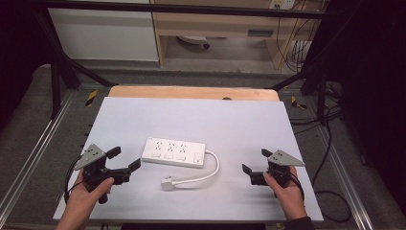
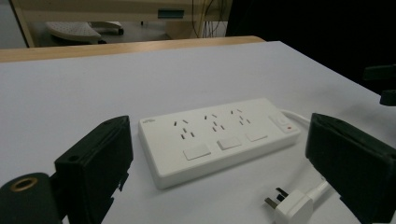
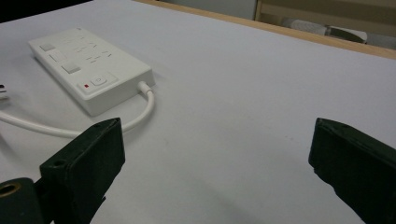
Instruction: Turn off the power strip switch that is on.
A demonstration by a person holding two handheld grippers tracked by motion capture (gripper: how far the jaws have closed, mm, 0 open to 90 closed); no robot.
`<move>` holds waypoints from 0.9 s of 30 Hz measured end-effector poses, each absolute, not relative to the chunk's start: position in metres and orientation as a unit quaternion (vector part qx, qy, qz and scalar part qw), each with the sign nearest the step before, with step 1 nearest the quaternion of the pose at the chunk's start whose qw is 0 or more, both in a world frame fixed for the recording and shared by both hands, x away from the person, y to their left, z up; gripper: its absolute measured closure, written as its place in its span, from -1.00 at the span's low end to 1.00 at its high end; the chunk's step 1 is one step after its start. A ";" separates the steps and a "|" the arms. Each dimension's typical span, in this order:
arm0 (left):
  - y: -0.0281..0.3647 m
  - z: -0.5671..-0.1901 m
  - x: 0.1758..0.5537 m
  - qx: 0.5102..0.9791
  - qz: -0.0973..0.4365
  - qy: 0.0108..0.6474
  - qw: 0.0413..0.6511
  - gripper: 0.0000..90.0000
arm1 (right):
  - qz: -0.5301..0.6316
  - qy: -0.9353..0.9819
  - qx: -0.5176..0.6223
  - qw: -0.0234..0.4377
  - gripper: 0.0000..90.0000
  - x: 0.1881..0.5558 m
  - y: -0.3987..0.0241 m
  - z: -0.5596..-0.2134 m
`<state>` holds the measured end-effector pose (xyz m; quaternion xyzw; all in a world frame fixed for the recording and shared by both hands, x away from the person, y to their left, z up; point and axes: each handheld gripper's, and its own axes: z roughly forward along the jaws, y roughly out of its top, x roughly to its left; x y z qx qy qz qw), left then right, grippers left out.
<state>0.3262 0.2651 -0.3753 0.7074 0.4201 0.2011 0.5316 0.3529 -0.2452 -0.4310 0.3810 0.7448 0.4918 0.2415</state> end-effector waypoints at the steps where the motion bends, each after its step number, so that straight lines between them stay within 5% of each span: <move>1: 0.264 -0.374 0.328 0.707 0.199 0.420 0.533 -0.83 | 0.492 0.745 0.381 0.241 -0.91 0.353 -0.245 -0.431; 27: 0.234 -0.360 0.353 0.728 0.188 0.400 0.525 -0.86 | 0.491 0.744 0.386 0.238 -0.91 0.354 -0.245 -0.431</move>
